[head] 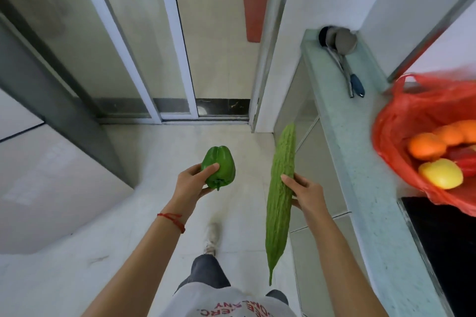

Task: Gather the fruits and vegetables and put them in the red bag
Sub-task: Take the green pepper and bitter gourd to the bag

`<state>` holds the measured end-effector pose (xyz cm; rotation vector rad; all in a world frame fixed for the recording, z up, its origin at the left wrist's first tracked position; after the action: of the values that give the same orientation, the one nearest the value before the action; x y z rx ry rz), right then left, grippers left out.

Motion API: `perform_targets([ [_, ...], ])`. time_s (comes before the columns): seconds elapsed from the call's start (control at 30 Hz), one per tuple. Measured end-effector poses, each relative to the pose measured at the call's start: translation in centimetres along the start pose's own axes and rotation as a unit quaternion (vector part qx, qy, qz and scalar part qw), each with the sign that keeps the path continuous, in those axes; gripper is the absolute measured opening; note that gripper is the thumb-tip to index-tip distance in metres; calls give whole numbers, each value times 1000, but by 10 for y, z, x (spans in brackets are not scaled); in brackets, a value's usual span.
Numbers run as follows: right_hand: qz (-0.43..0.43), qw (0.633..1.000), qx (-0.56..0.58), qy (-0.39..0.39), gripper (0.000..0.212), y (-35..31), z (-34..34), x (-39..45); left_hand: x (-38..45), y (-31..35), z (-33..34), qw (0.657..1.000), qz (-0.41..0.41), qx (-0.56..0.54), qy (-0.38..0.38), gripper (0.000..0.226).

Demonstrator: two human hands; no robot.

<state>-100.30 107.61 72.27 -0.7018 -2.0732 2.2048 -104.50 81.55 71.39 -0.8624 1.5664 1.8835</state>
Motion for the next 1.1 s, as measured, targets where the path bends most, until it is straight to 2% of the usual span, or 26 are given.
perform_targets([
  [0.13,2,999,18,42,8,-16,15,37,43,52,19,999,-4,47,-25,35],
  [0.37,-9,988,65,143,15,-33,2,72,94,110,84,987,4,134,-85,39],
  [0.53,-20,966,80,243,21,-39,-44,66,108,112,157,967,-11,206,-152,43],
  [0.73,-35,937,80,338,21,-49,-114,47,98,96,258,937,-28,252,-240,28],
  [0.97,-49,914,92,392,21,-59,-184,41,85,77,344,919,-36,295,-260,40],
  [1.1,-54,913,77,397,17,-66,-213,52,81,77,379,913,-34,305,-268,41],
])
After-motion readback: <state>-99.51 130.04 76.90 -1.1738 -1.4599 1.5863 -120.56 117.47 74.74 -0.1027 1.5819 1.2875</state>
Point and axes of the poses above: each hand's wrist, its own x-axis towards the middle knuckle, its own z-axis out of the palm, y = z × x, the point moved 8 cm from there along x, towards the middle knuckle, and after that the axes turned 14 degrees about -z, right-handed, at the moved point
